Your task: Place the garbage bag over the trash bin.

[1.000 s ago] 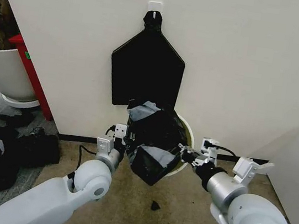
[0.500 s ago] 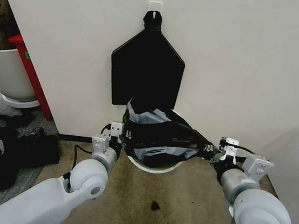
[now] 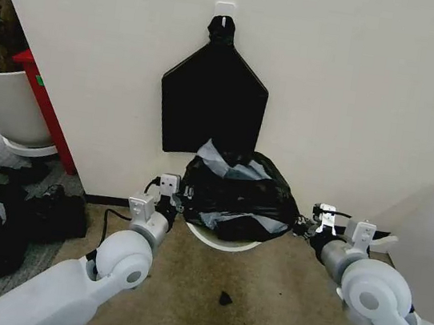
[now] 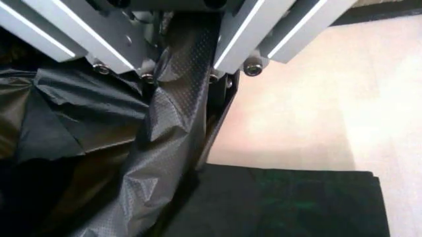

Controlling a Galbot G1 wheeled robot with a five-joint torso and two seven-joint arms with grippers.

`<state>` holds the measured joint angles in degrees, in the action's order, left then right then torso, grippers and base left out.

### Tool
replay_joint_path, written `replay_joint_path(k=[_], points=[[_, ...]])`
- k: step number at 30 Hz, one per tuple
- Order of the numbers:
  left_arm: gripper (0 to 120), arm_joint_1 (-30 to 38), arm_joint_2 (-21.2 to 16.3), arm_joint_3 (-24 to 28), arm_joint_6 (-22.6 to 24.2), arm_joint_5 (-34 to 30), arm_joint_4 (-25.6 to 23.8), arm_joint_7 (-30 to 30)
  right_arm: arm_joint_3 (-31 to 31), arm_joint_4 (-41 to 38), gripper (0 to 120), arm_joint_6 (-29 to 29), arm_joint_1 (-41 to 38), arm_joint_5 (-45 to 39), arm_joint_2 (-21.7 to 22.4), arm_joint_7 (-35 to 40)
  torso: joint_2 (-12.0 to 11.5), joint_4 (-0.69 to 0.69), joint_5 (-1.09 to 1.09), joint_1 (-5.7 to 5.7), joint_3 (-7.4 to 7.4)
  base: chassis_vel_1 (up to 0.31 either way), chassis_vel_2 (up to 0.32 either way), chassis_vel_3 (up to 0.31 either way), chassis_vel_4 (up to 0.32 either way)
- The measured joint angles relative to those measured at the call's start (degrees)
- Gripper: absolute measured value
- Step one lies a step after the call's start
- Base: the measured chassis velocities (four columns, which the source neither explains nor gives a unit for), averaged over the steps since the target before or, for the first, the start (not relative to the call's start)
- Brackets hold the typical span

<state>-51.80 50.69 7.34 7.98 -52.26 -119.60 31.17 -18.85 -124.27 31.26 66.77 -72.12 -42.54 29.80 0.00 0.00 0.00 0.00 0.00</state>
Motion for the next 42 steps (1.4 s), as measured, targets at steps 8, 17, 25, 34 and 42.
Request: replay_joint_path(k=[8,17,25,34,42], points=[[1,-0.4,0.1,-1.0,-0.4,-1.3,0.0,-0.4,-2.6,0.7,0,2.3,1.7,2.9,1.2,-7.0,0.0,0.00,0.00,0.00,0.00,0.000,0.000,0.000,0.000],[1,-0.6,1.1,-3.8,-0.3,-8.2,2.4,1.6,-6.8,-1.9,30,2.0,3.9,-1.6,1.9,-4.1,0.0,-0.01,-0.01,0.00,0.00,0.000,0.000,0.000,0.000],[1,-0.8,1.0,-5.5,-0.6,-10.6,4.7,0.2,-10.5,-2.9,61,1.7,5.0,-9.2,1.8,-0.6,0.0,0.00,0.00,0.00,0.00,0.000,0.000,0.000,0.000],[1,-1.6,0.0,-6.7,-1.9,-13.9,4.3,-4.9,-13.3,2.9,90,1.9,5.4,-19.0,0.9,-6.5,0.0,0.00,0.00,0.00,0.00,0.000,0.000,0.000,0.000],[1,-1.8,-1.2,-7.2,-3.1,-17.1,4.1,-11.2,-13.9,12.4,100,-3.5,7.6,-18.4,2.2,-35.7,0.0,-0.01,0.00,0.00,0.00,0.000,0.000,0.000,0.000]])
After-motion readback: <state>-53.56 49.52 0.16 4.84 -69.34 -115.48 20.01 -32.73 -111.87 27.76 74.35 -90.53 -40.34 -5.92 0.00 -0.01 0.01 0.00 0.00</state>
